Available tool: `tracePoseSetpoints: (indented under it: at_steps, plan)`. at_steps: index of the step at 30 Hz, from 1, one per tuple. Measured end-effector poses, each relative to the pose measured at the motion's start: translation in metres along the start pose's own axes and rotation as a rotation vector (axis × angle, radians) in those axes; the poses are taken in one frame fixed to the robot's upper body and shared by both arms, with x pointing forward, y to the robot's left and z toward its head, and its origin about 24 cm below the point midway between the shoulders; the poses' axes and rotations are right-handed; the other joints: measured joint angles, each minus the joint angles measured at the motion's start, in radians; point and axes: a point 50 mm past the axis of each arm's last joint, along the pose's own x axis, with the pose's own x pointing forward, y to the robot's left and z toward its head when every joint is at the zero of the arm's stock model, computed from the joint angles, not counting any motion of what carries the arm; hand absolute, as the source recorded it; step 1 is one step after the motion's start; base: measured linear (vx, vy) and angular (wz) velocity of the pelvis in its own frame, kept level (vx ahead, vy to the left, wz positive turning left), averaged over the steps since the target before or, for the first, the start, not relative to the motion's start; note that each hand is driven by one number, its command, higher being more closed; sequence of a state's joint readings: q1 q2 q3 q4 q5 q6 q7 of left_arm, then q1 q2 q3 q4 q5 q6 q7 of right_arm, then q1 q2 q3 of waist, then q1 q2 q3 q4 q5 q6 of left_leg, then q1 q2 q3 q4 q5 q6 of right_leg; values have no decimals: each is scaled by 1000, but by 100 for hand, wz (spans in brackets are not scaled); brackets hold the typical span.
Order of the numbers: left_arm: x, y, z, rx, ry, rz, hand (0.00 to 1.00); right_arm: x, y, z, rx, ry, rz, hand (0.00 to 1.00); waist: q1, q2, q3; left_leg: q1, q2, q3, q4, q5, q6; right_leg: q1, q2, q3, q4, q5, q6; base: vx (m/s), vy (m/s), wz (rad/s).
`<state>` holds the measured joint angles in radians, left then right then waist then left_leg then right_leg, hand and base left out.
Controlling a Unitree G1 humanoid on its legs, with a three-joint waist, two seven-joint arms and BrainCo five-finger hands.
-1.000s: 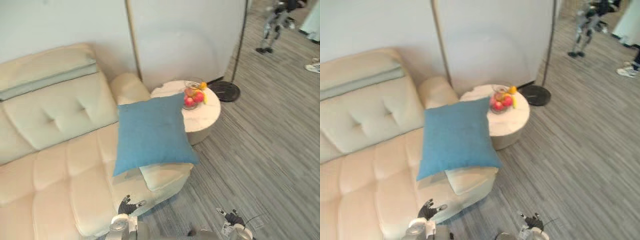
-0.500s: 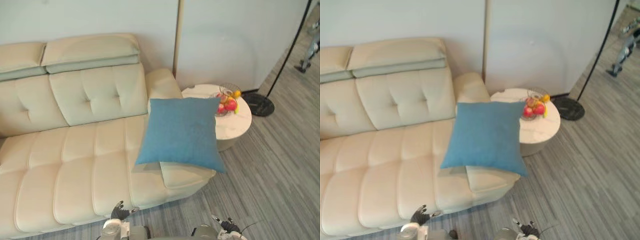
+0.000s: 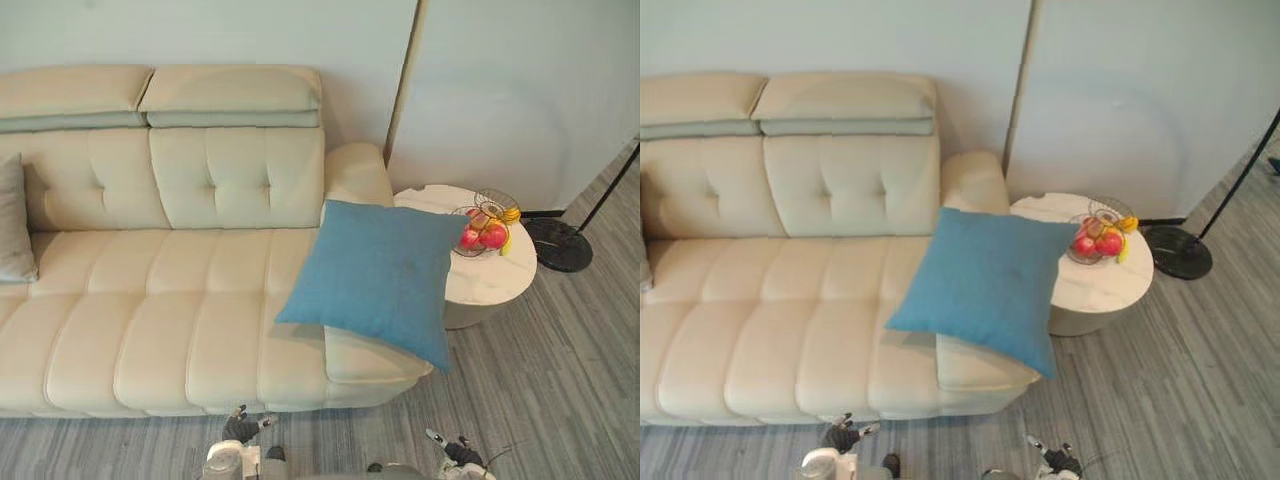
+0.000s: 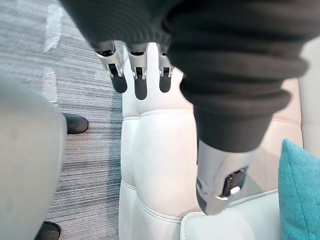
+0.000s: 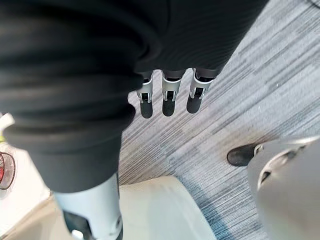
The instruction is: Pick up cushions and gather them together orderly.
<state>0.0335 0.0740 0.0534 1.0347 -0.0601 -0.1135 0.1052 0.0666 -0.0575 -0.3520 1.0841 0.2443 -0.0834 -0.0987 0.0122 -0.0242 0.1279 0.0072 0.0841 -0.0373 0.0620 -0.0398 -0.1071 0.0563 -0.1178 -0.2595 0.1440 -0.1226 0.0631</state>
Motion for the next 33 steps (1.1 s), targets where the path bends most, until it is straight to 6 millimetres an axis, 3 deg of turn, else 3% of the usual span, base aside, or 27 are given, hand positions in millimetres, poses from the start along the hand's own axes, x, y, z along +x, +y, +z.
tracePoseSetpoints:
  at_steps: [5,8,11,13,16,17,19,20,21,23,24,26,28,29,30,31,33]
  plan:
    - [1,5,4,-14,-12,12,0,0,-5,15,90,-71,-14,0,-9,4,-2,13,-9,14,-66,38,14,-12,-8,17,-12,8,14,-114,29,-4]
    - [2,16,28,-26,-115,36,0,-4,-18,67,123,-280,-18,0,-15,17,4,0,-7,28,-96,42,8,-48,-3,47,-9,3,14,-92,14,-10]
    - [-3,28,74,-73,-319,61,0,-30,-32,149,124,-641,-18,0,-28,42,-6,-48,-6,49,-99,42,8,-117,4,83,-8,2,15,13,9,-17]
    - [-7,35,91,-107,-396,81,0,-43,-34,174,147,-761,-16,0,-29,47,-5,-65,-5,58,-101,42,8,-143,9,103,-7,2,16,77,-6,-22]
    - [-15,39,116,-151,-508,81,0,-52,-32,192,175,-843,-13,0,-33,48,-2,-81,-5,62,-98,43,5,-166,10,111,-9,9,20,166,-11,-12]
    - [-20,39,133,-163,-583,70,0,-57,-27,202,184,-881,1,0,-35,49,-1,-100,-6,68,-95,47,6,-185,10,120,-9,19,11,263,-9,-12]
    - [-25,37,150,-180,-650,58,0,-63,-20,214,190,-928,28,0,-36,50,0,-117,-8,78,-95,47,7,-205,9,127,-12,21,10,214,-3,-15]
    - [-30,33,171,-196,-723,37,0,-72,-9,230,181,-986,66,0,-38,49,2,-130,-12,86,-94,46,7,-215,4,132,-16,22,9,163,1,-10]
    - [-32,32,175,-199,-736,32,0,-73,-7,234,174,-996,74,0,-40,49,3,-130,-13,86,-94,46,8,-215,4,132,-17,22,9,192,4,-6]
    - [-40,24,207,-198,-848,-4,0,-88,17,264,112,-1093,161,0,-42,48,15,-135,-16,97,-68,32,22,-215,-1,141,-15,26,7,177,5,-9]
    - [-41,24,210,-195,-859,-7,0,-90,20,268,109,-1106,173,0,-42,48,20,-138,-16,100,-60,29,23,-215,-1,142,-14,27,7,148,8,-15]
    - [-50,22,245,-177,-956,-18,0,-111,49,296,83,-1210,274,0,-40,47,51,-206,-14,118,31,2,33,-253,-3,164,-7,50,5,80,7,-20]
    - [-59,23,270,-176,-1026,-11,0,-126,66,312,99,-1262,336,0,-34,47,91,-275,-13,128,142,-8,27,-268,-10,169,-8,83,-1,60,38,-5]
    - [-68,26,294,-176,-1092,-10,0,-137,78,323,118,-1296,379,0,-34,29,143,-345,-40,133,150,-65,27,-269,-31,179,-4,88,0,33,66,9]
    - [-71,26,301,-182,-1110,-6,0,-140,82,328,112,-1308,389,0,-33,35,154,-340,-44,131,59,-28,39,-271,-27,179,-1,87,2,16,73,-16]
    - [-76,28,311,-195,-1139,1,0,-147,89,336,91,-1326,410,0,-15,71,163,-342,-15,144,-51,131,76,-292,11,179,26,73,20,10,53,-21]
    - [-85,30,329,-180,-1186,13,0,-147,97,343,106,-1314,424,0,-13,49,177,-378,-36,142,-40,137,89,-366,-16,179,116,40,42,70,82,6]
